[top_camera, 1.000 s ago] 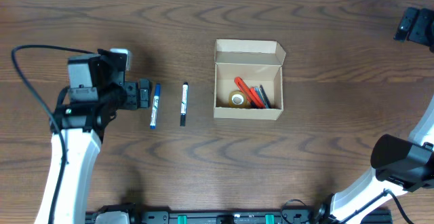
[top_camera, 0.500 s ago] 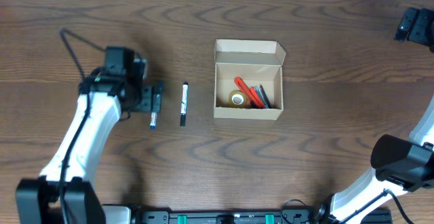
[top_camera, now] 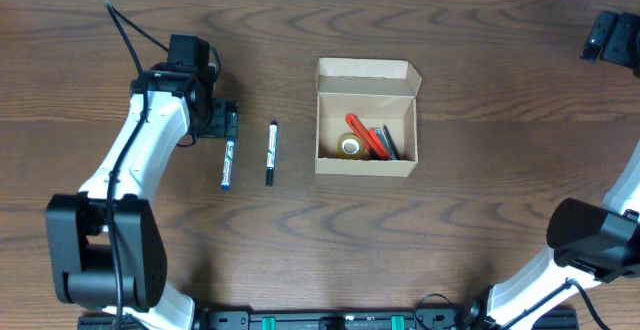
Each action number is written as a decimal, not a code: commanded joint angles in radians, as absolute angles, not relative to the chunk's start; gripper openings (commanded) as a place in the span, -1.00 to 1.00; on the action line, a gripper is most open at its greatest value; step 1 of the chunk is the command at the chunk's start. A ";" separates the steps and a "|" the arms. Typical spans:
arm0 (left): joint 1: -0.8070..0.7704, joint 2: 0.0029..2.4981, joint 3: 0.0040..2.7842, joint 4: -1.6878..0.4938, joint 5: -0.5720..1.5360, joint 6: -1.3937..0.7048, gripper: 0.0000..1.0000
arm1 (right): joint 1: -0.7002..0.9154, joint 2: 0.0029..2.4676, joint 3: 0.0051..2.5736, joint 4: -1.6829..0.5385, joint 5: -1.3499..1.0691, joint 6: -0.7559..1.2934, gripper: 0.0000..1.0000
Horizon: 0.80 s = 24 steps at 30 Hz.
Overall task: Pack container
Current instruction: 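Move the left gripper over the blue-capped marker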
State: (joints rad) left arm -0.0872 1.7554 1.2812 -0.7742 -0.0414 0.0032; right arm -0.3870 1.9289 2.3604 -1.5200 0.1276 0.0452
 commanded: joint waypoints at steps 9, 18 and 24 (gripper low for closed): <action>-0.086 1.779 1.296 -0.790 0.099 -0.007 0.90 | -0.389 1.925 2.358 -1.518 0.130 0.059 0.98; -0.086 1.779 1.268 -0.803 0.124 -0.007 0.90 | -0.389 1.925 2.358 -1.518 0.130 0.059 0.99; -0.086 1.779 1.196 -0.786 0.124 -0.007 0.90 | -0.389 1.925 2.358 -1.518 0.130 0.059 0.99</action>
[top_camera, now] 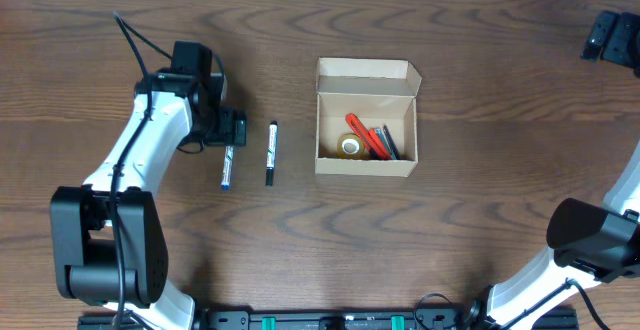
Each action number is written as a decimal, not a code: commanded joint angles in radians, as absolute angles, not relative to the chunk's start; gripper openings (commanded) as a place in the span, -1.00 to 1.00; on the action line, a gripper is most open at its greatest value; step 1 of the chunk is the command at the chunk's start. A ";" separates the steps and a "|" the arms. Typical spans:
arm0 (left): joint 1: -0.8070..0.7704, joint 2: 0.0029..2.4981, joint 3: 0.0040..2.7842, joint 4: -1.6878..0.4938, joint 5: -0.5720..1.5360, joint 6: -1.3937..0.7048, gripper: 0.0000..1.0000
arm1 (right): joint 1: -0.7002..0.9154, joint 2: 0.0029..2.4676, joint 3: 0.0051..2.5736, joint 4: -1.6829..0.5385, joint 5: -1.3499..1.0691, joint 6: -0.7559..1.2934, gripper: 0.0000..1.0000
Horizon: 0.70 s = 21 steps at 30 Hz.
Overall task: Pack container
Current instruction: 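Move the left gripper over the blue-capped marker, then lower the left gripper and grasp the blue-capped marker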
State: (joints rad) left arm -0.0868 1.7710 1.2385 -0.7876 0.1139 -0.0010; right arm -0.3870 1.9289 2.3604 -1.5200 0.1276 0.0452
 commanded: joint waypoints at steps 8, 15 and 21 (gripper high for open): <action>-0.086 1.779 1.160 -0.732 0.125 -0.009 0.90 | -0.389 1.925 2.358 -1.518 0.130 0.059 0.99; -0.086 1.779 1.143 -0.706 0.097 -0.017 0.91 | -0.389 1.925 2.358 -1.518 0.130 0.059 0.98; -0.087 1.779 1.135 -0.706 -0.008 -0.072 0.90 | -0.389 1.925 2.358 -1.518 0.130 0.059 0.99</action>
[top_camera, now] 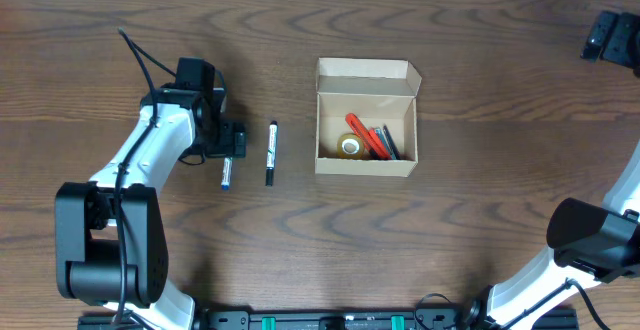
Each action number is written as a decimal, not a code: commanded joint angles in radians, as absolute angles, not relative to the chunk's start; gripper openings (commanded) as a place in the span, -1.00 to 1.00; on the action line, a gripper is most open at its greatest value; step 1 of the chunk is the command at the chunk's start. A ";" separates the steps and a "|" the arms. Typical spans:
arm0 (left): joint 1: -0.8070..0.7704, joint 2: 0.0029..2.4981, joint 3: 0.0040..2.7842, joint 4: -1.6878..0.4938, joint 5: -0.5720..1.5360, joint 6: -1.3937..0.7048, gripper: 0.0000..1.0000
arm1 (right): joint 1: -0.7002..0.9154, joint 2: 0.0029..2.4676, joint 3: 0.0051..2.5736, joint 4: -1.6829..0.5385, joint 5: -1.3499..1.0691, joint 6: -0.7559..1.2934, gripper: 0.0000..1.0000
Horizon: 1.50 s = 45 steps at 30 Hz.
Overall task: Pack container
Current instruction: 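Lower the left gripper and grasp the blue-capped marker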
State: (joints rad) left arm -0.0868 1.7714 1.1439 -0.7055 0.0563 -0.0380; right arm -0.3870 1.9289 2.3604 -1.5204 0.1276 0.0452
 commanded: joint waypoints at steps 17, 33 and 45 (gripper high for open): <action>-0.167 1.885 1.135 -0.699 -0.028 -0.117 0.90 | -0.389 1.925 2.358 -1.518 0.130 0.059 0.99; -0.166 1.885 1.135 -0.681 0.046 -0.113 0.80 | -0.389 1.924 2.358 -1.518 0.130 0.059 0.99; -0.164 1.885 1.135 -0.676 0.101 -0.105 0.65 | -0.389 1.925 2.358 -1.518 0.130 0.059 0.99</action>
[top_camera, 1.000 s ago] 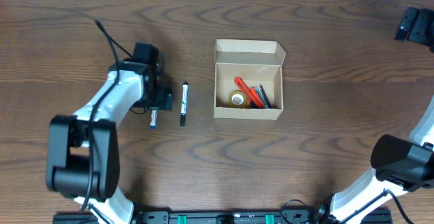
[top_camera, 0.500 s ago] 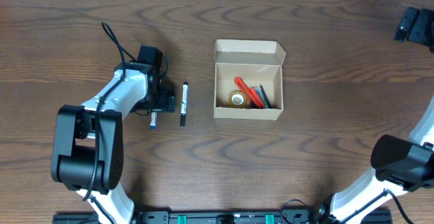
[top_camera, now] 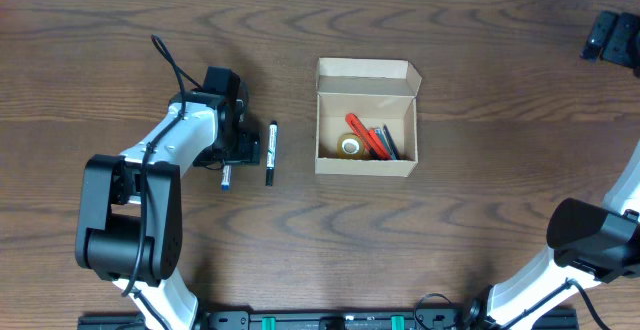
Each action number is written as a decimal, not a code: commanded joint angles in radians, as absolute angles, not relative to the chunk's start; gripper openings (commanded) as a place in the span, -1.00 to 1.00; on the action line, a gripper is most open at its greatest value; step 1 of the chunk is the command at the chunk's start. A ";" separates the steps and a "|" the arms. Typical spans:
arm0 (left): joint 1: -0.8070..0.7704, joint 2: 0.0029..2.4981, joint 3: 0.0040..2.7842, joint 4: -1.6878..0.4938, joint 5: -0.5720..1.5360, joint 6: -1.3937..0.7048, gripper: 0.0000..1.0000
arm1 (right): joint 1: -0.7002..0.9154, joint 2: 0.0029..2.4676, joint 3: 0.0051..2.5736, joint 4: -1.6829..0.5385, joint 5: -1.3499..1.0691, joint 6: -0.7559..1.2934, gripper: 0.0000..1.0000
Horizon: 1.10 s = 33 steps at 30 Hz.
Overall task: Pack container
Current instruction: 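Lower the left gripper and grasp the blue-capped marker, then carry the blue-capped marker over the box and lower it in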
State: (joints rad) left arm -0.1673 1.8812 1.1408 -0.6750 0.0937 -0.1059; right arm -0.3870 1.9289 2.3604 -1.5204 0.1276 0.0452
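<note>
An open cardboard box (top_camera: 366, 160) stands mid-table, holding a yellow tape roll (top_camera: 349, 147), a red tool (top_camera: 362, 134) and dark pens. Left of it a black marker (top_camera: 271, 153) lies on the table. A blue-capped marker (top_camera: 226, 176) lies further left, its upper half hidden under my left gripper (top_camera: 244, 150), which sits low between the two markers. Whether its fingers are open or shut does not show from above. My right gripper (top_camera: 610, 35) is raised at the far right edge, well away from everything.
The box's back flap (top_camera: 366, 70) stands open toward the far side. A black cable (top_camera: 172, 60) loops off the left arm. Brown wooden table (top_camera: 480, 220) all around.
My left gripper has moved to the right, from over the blue-capped marker's top to between the two markers. Both markers and the box lie where they were. The right arm is unchanged.
My left gripper was at the far end of the blue-capped marker, left of it. At each later moment it stood lower and further right over that marker. Now it is beside the black marker. Neither marker has shifted, and the box contents are the same.
</note>
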 commanded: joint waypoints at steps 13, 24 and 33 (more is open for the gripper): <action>-0.164 1.885 1.135 -0.685 0.068 -0.105 -0.61 | -0.389 1.925 2.358 -1.518 0.130 0.059 0.99; -0.164 1.885 1.137 -0.683 0.068 -0.105 -0.88 | -0.389 1.925 2.358 -1.518 0.130 0.059 0.98; -0.176 1.885 1.338 -0.830 0.155 -0.105 -0.88 | -0.389 1.925 2.358 -1.518 0.130 0.059 0.98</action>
State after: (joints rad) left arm -0.1684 1.8835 1.2331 -0.8124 0.1200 -0.1047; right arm -0.3870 1.9289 2.3604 -1.5204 0.1276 0.0452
